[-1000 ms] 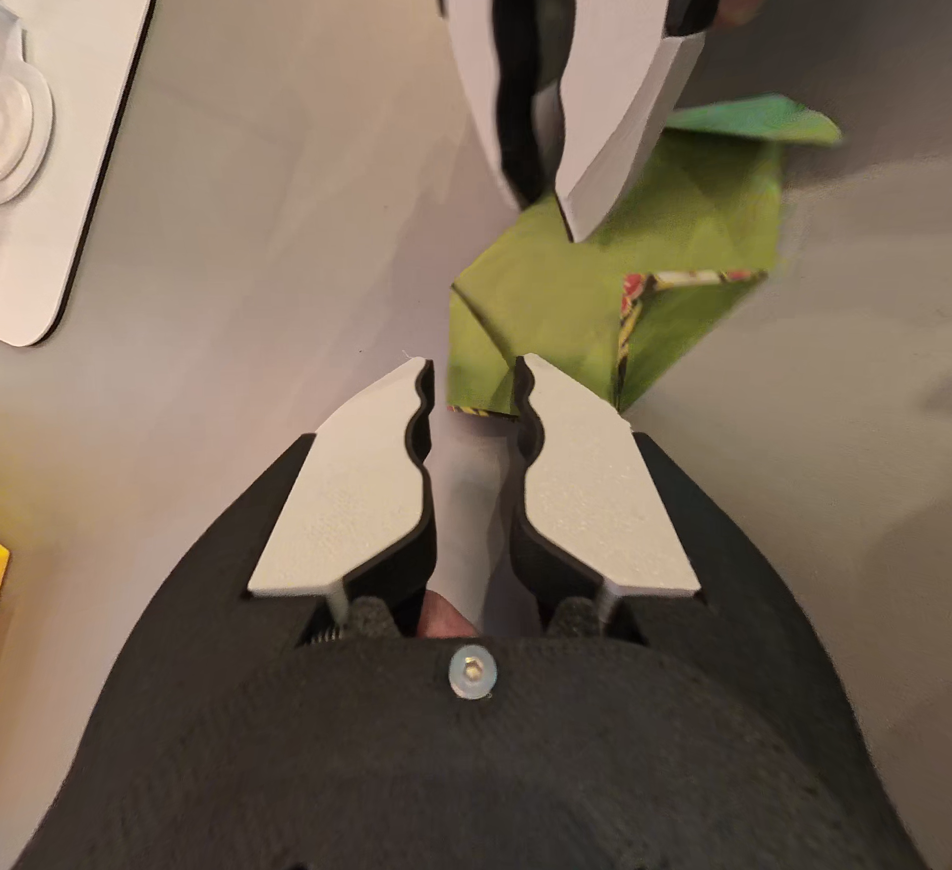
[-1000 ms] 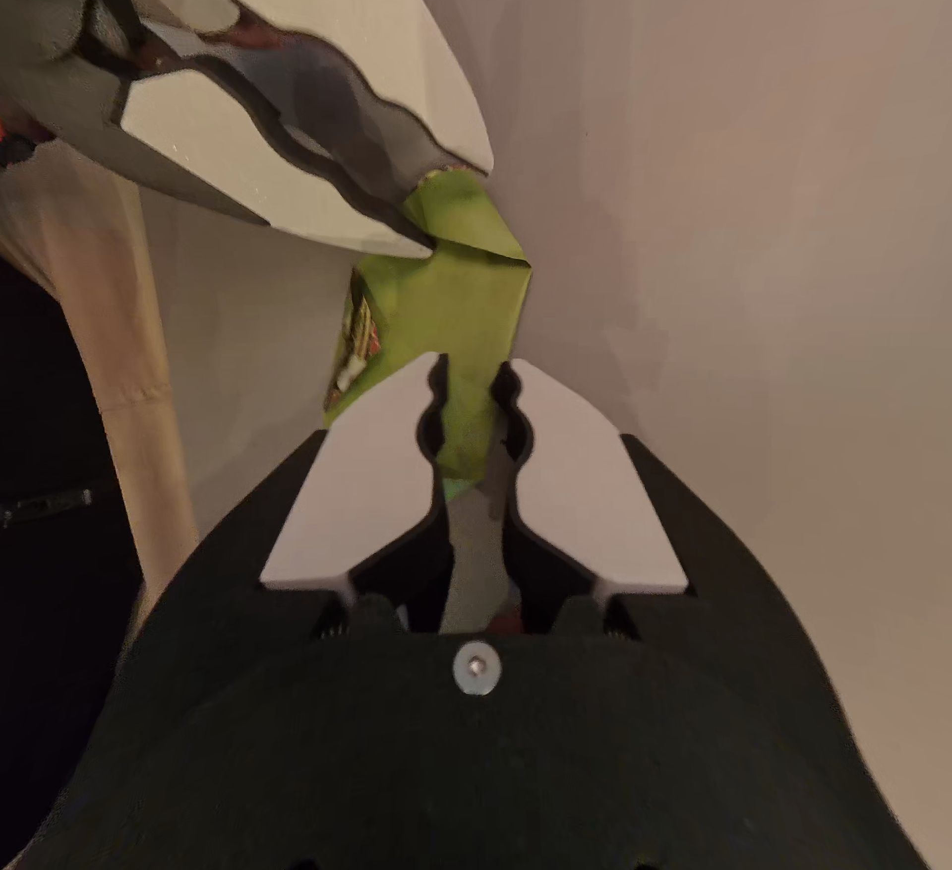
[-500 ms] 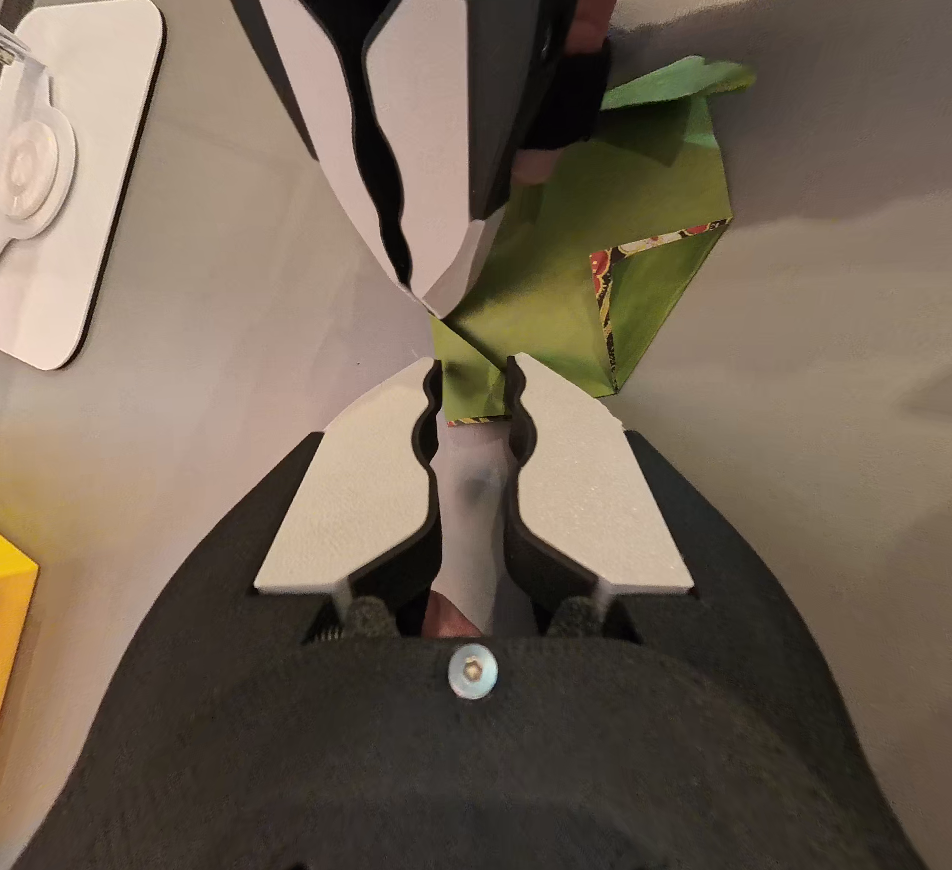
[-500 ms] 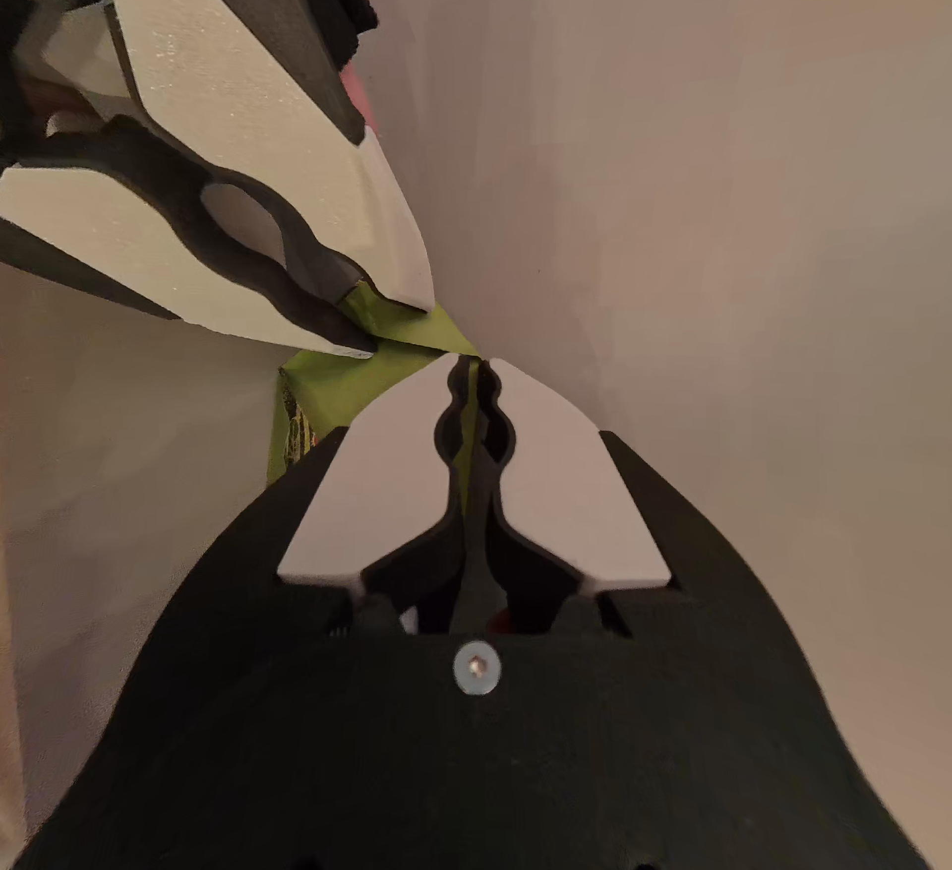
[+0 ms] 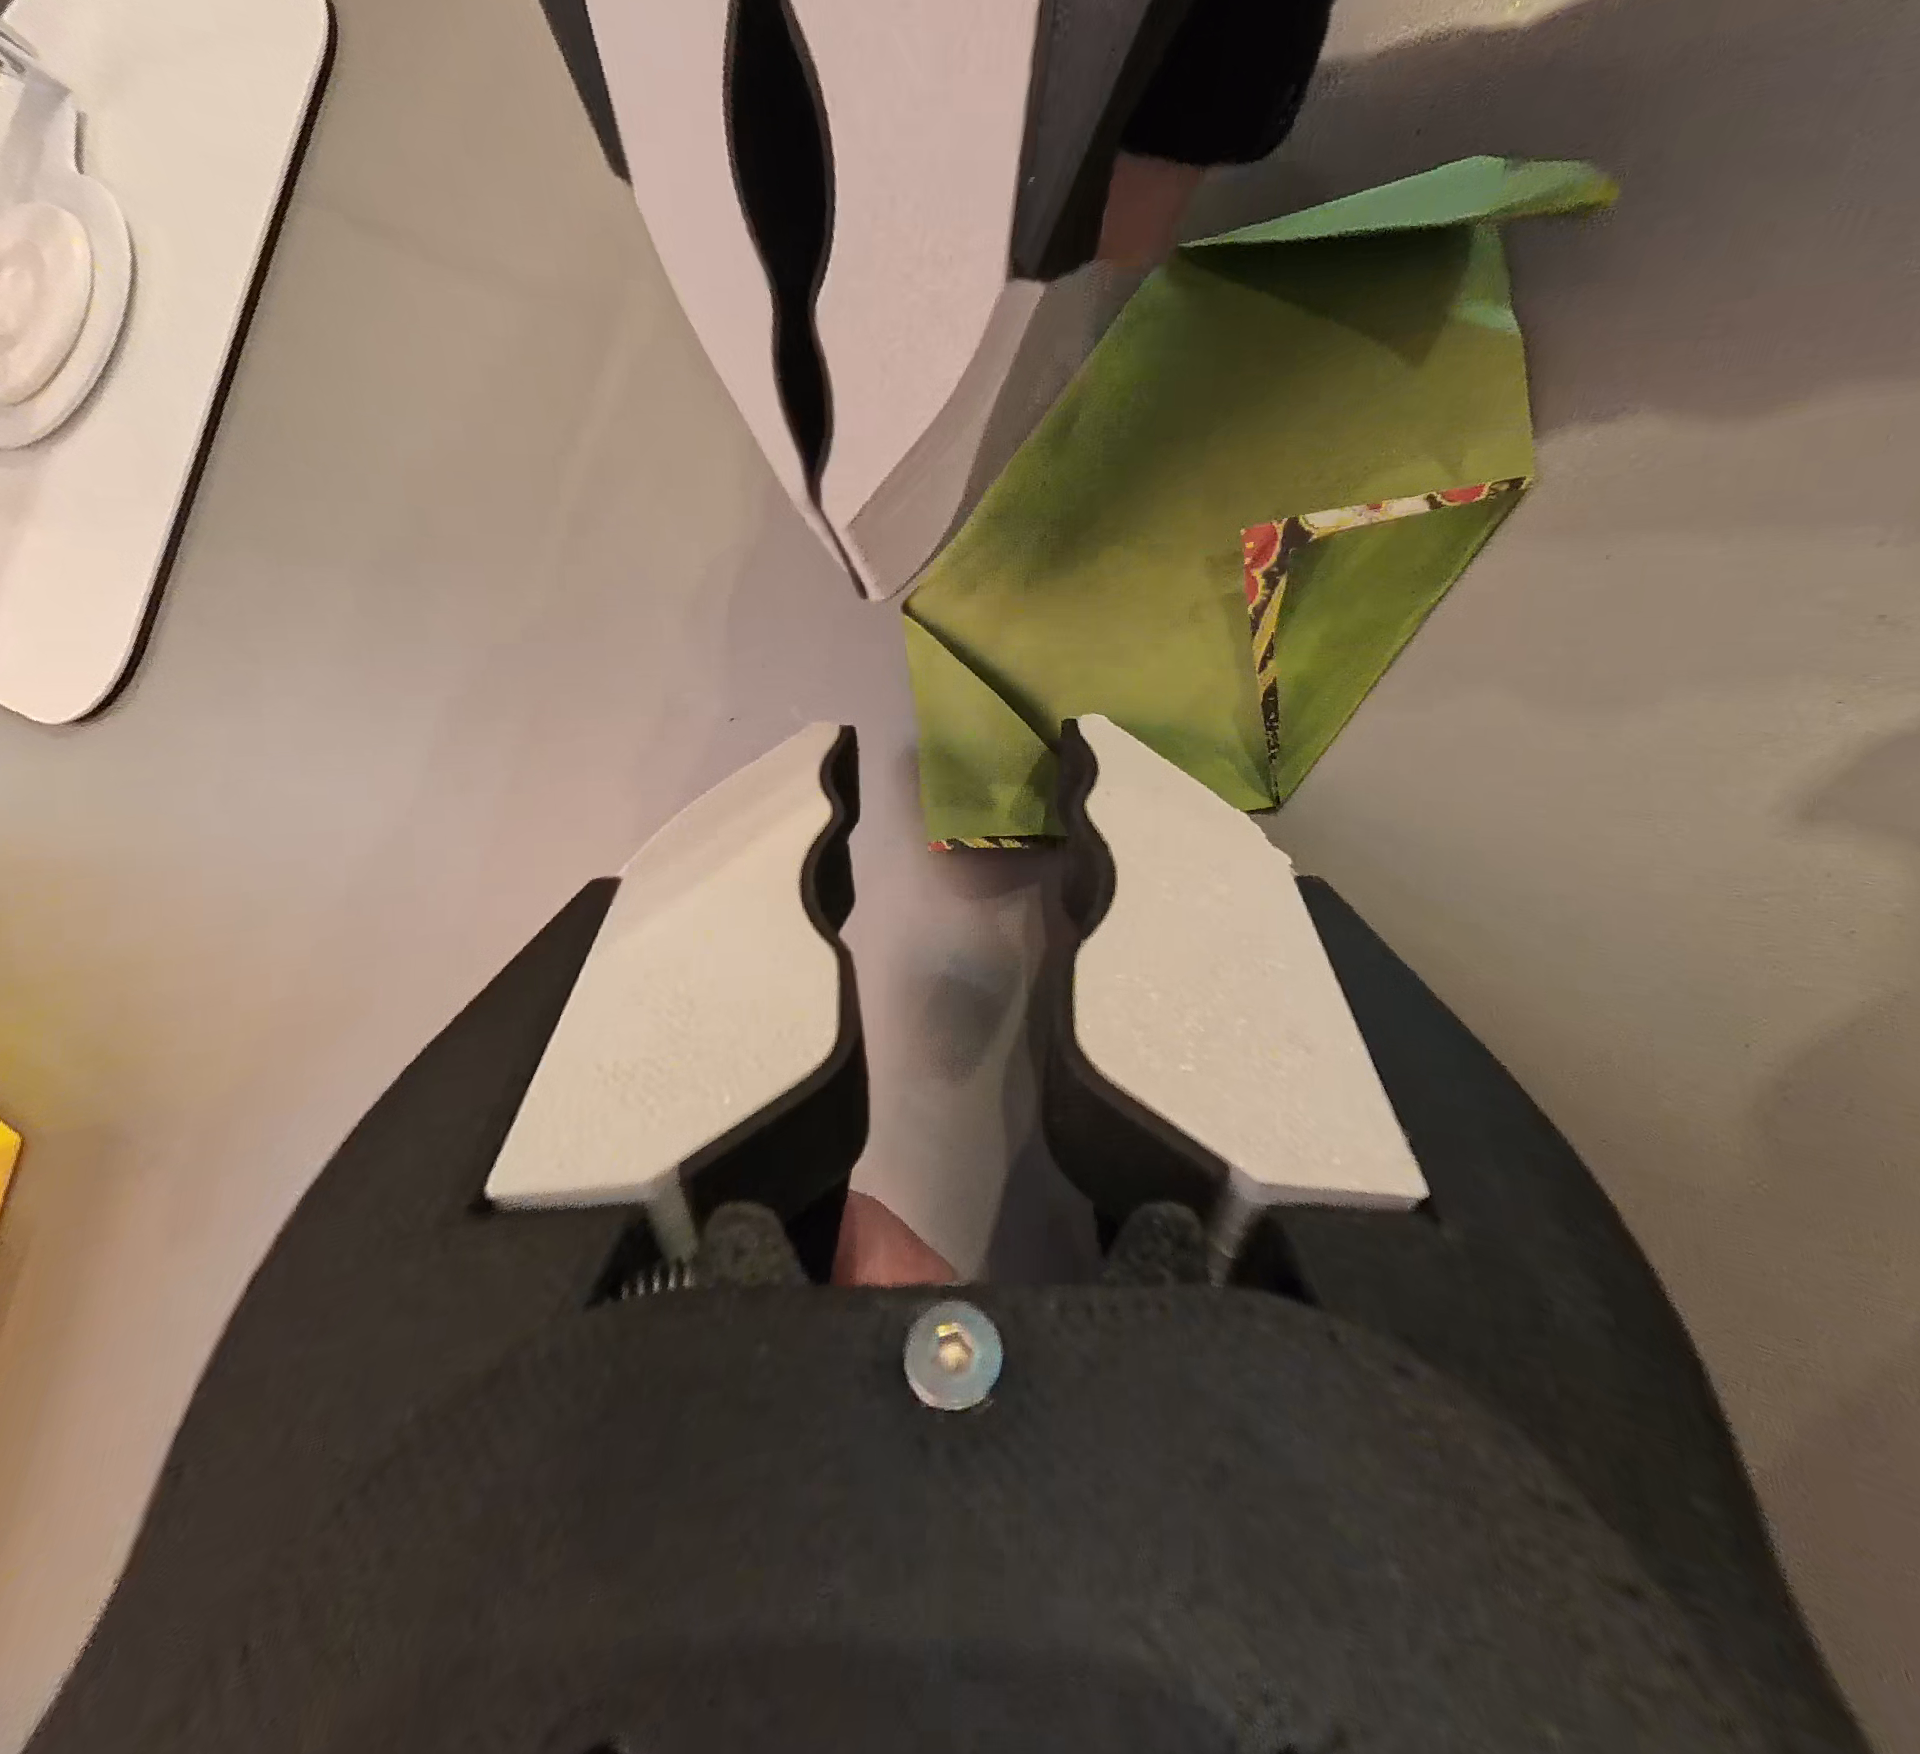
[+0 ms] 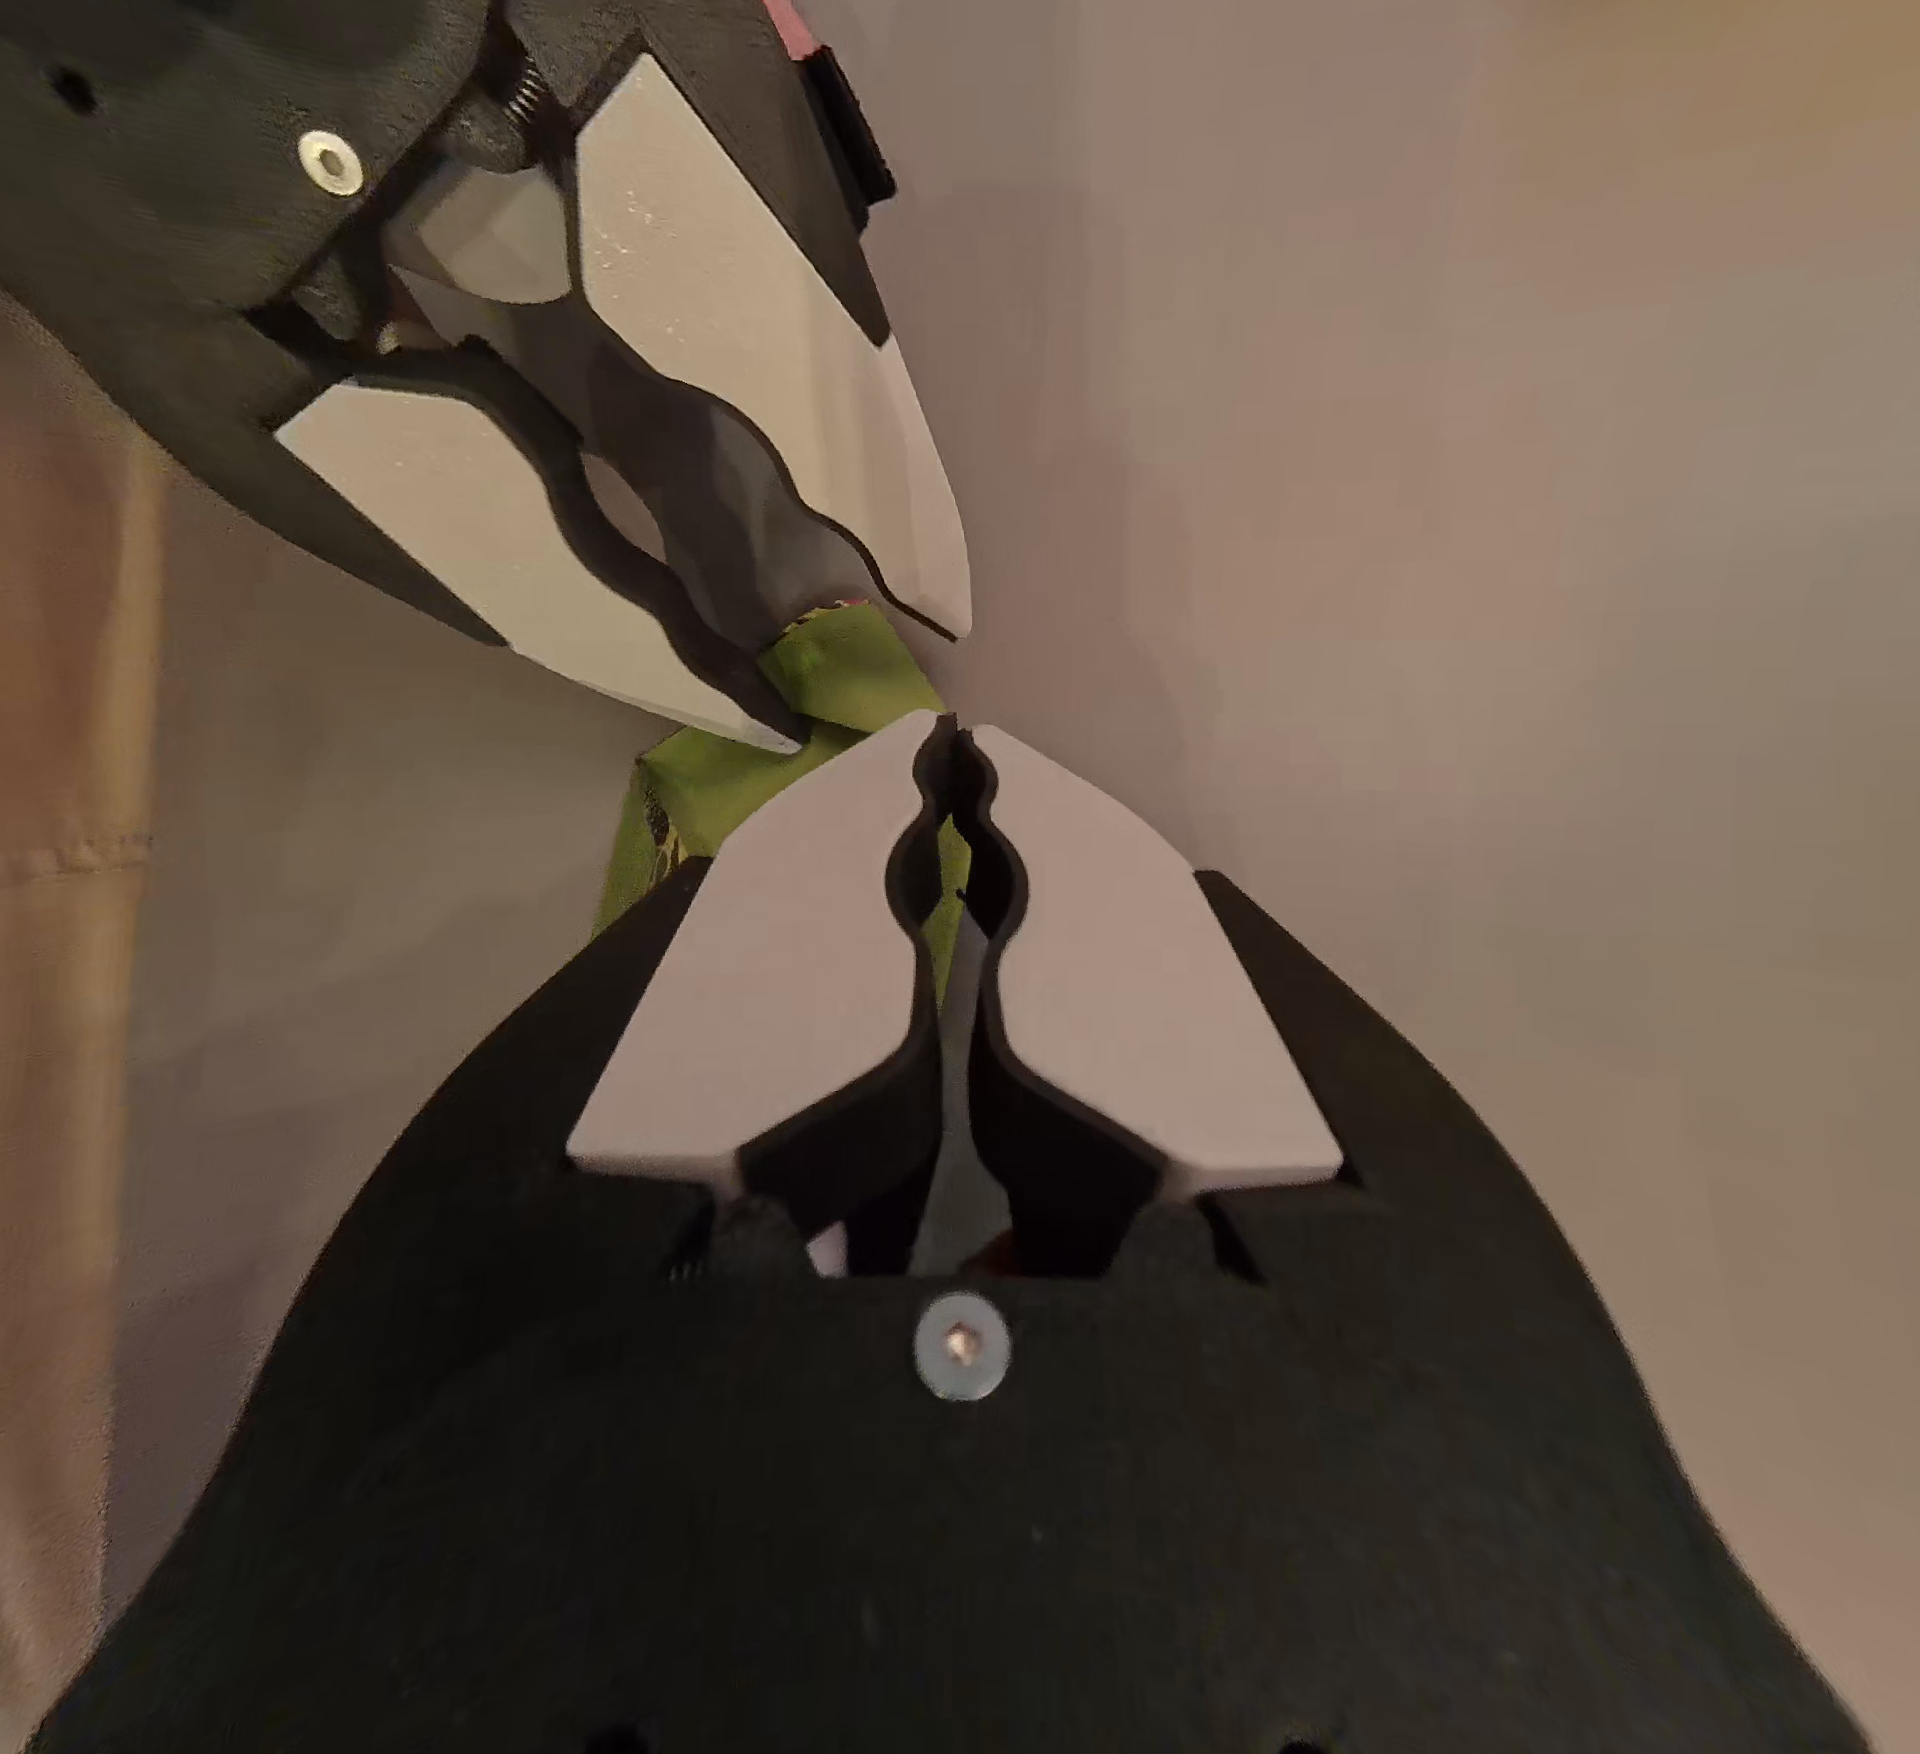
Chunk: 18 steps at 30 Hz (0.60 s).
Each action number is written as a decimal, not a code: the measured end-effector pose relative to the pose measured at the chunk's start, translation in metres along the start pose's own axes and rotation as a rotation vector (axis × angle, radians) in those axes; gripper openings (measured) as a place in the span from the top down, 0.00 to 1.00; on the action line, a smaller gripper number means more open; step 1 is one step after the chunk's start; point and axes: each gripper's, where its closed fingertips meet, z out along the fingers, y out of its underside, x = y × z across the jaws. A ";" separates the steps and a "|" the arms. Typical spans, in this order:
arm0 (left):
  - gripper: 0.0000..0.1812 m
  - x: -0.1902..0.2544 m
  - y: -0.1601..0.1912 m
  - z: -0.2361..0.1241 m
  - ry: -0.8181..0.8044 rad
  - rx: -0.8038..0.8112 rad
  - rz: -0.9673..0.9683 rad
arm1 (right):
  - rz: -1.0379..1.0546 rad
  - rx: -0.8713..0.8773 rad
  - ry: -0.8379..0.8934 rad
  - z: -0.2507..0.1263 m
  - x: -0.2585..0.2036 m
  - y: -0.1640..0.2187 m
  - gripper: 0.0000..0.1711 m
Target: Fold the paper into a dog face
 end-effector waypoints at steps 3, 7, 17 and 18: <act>0.83 0.002 0.000 0.001 0.017 -0.003 -0.005 | -0.011 -0.035 -0.005 -0.001 0.000 0.005 0.96; 0.88 0.006 -0.001 0.002 0.013 -0.001 0.015 | -0.102 -0.127 -0.003 0.006 0.002 0.018 0.88; 0.88 0.005 -0.001 0.002 0.022 0.013 0.011 | -0.285 -0.108 0.021 0.021 0.006 0.013 0.97; 0.87 0.005 -0.001 0.002 0.024 0.016 0.011 | -0.286 -0.101 0.020 0.021 0.006 0.012 0.98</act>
